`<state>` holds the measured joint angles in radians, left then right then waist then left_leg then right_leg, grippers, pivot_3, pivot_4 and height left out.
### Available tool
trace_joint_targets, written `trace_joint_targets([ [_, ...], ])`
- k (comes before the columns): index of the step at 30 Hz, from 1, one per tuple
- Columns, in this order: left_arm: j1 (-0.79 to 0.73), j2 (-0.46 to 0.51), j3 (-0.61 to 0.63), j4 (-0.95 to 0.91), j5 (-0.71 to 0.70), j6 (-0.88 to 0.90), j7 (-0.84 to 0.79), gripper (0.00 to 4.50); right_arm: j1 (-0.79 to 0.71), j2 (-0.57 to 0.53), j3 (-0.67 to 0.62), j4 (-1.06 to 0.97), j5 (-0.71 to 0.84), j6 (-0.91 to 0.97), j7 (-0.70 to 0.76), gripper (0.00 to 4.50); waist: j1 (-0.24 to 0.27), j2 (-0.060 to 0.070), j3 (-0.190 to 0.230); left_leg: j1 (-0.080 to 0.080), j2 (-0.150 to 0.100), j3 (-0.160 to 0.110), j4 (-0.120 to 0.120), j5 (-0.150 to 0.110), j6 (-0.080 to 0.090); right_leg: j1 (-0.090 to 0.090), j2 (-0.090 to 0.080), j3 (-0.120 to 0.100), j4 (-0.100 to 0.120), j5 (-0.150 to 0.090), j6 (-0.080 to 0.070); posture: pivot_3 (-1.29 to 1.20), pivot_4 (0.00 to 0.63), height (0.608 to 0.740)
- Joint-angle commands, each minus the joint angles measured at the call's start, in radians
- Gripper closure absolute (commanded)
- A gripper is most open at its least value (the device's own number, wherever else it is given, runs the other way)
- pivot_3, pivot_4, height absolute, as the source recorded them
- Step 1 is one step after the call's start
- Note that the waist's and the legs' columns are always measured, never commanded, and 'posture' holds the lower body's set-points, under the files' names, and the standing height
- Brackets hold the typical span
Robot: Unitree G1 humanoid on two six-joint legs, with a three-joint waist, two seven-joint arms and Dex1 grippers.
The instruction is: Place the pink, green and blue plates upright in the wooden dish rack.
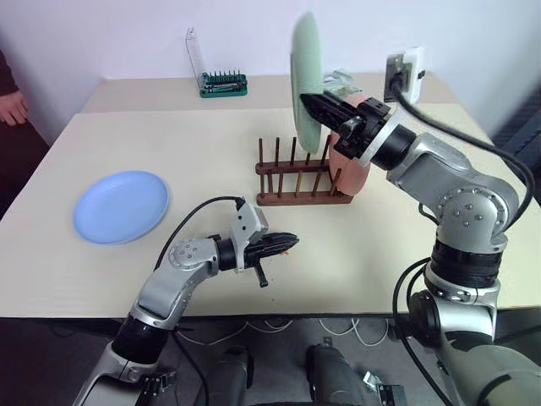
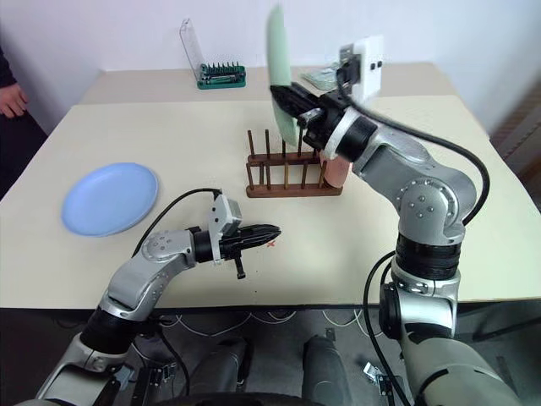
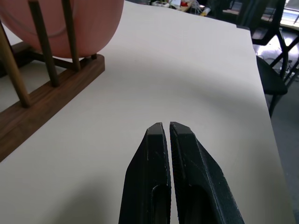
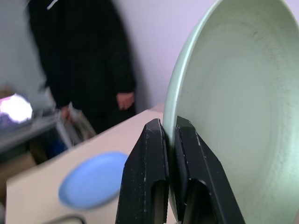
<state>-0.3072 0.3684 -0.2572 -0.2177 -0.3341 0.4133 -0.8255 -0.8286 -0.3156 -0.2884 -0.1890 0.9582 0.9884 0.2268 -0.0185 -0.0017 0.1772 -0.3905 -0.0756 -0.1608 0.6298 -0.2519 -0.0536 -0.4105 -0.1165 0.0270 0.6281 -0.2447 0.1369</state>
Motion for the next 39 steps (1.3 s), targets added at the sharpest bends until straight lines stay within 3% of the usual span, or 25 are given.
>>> trace_joint_targets([
  [1,0.007,0.001,0.014,-0.031,-0.001,-0.027,0.001,4.35,-0.041,0.014,-0.038,0.001,0.067,0.027,-0.056,4.45,0.0,0.0,0.0,0.0,0.001,0.0,0.0,0.0,0.0,-0.001,0.0,0.0,0.001,0.0,0.0,0.0,0.15,0.74],
  [20,0.004,0.002,0.014,-0.039,-0.009,-0.017,0.0,4.35,-0.017,0.01,-0.005,-0.04,0.133,0.058,-0.037,4.45,-0.001,0.0,0.0,0.0,0.001,0.0,0.0,0.0,0.0,0.0,0.001,0.0,0.001,0.0,0.0,0.0,0.15,0.74],
  [39,-0.001,0.003,0.013,-0.037,-0.007,-0.017,-0.001,4.35,0.0,0.018,-0.051,0.134,0.148,0.101,-0.12,4.45,-0.002,0.0,0.0,0.0,0.001,0.0,0.0,0.0,0.0,-0.001,0.001,0.0,0.001,0.0,0.0,0.0,0.15,0.74],
])
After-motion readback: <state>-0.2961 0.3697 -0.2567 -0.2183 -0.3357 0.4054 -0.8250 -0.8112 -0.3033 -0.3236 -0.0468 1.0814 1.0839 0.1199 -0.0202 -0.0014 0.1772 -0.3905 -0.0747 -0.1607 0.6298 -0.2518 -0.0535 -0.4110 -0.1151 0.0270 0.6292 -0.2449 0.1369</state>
